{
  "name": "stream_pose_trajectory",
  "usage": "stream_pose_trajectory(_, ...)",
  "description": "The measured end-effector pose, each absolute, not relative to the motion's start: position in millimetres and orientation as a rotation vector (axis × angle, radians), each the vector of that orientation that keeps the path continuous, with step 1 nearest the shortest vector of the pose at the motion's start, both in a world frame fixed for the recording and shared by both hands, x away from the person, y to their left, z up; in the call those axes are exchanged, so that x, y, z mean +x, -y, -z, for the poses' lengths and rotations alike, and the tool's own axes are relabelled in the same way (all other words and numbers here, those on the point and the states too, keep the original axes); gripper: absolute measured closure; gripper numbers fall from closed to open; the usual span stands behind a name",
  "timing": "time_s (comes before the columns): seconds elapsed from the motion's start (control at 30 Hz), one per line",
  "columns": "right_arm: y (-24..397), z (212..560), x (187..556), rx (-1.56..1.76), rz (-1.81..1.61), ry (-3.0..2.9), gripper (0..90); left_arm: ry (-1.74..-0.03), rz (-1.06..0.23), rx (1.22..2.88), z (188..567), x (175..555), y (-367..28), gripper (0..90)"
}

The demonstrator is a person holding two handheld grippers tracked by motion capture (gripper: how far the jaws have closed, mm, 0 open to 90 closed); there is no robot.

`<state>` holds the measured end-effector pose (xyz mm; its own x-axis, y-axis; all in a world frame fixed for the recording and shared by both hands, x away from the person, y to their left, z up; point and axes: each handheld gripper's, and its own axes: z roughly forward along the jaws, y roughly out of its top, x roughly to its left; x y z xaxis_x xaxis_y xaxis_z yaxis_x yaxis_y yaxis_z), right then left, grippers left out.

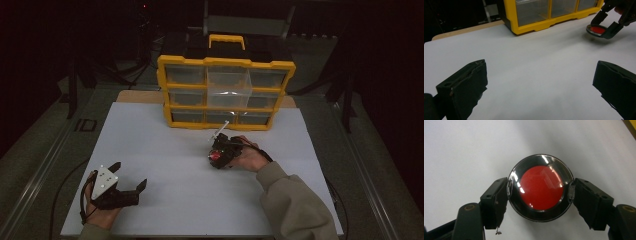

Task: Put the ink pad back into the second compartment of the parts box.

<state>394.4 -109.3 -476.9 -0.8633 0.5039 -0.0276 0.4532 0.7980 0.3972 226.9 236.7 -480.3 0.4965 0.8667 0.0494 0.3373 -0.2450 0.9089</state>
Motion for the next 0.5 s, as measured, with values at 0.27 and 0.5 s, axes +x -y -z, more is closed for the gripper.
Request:
stream_pose_trajectory(0.27, 119, 476, 395, 0.769, -0.567, -2.84, 29.8, -1.012, -0.711, 1.81, 481, 227, -236, 0.1)
stream_pose_trajectory(0.5, 126, 475, 395, 0.786, -0.562, -2.829, 29.8, -1.012, -0.711, 1.812, 481, 227, -236, 0.1)
